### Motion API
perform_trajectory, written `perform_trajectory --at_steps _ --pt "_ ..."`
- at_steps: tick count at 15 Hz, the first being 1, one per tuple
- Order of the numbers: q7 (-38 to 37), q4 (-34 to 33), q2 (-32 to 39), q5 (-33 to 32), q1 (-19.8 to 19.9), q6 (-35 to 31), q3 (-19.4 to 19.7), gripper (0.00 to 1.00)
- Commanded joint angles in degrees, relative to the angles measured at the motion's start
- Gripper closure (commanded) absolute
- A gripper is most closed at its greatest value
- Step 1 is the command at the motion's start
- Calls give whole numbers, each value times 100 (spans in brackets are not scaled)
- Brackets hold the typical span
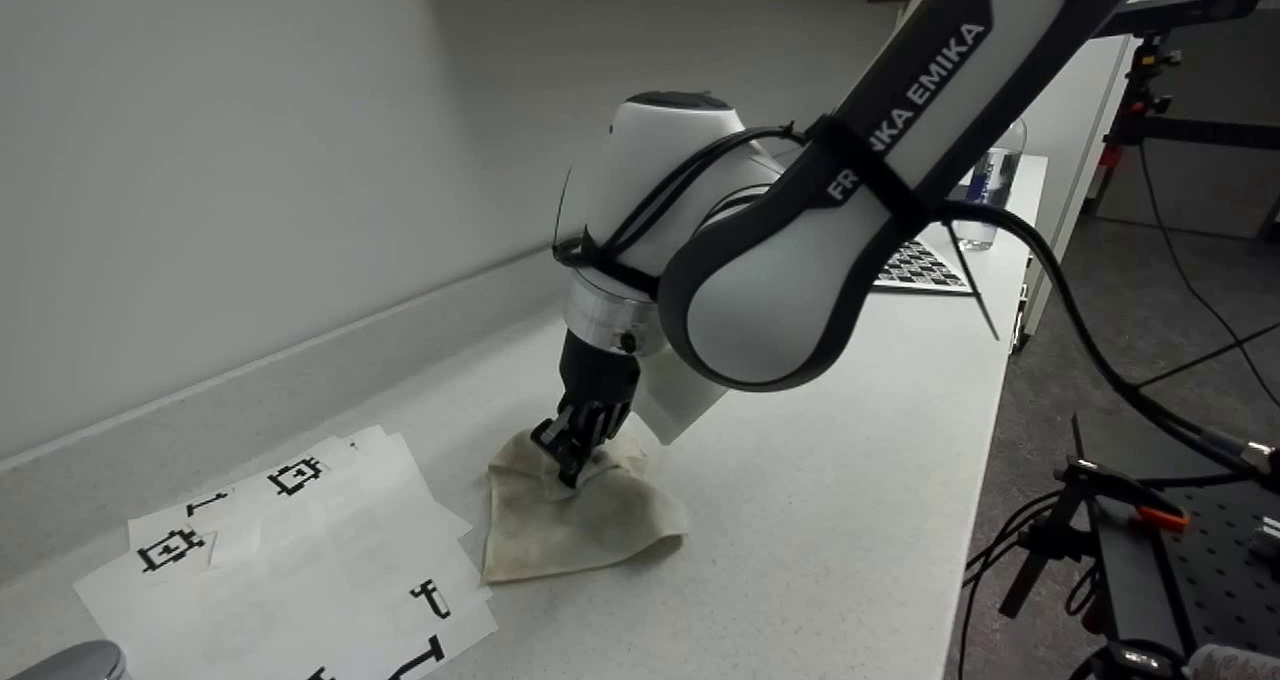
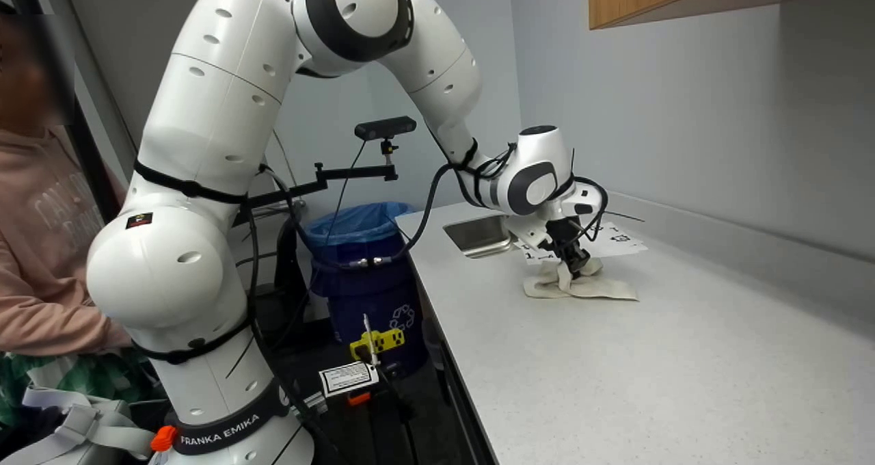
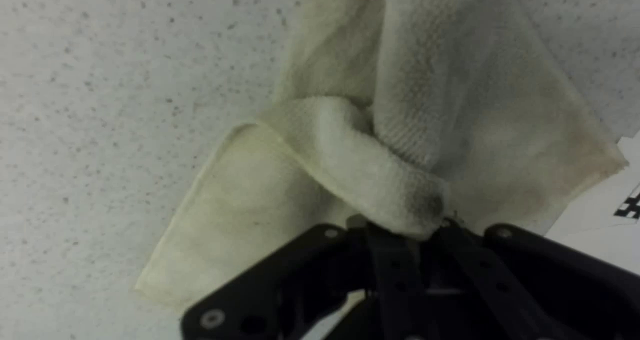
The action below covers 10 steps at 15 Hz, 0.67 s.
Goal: Use the towel to wipe the countertop
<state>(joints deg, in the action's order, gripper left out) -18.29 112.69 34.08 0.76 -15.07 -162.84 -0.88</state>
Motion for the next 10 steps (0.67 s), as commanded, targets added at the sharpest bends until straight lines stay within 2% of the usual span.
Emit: perform_trajectory --at_steps 1,10 --pt "-58 80 35 -17 -9 -237 286 98" --pt "-538 532 -177 30 97 -569 1184 98"
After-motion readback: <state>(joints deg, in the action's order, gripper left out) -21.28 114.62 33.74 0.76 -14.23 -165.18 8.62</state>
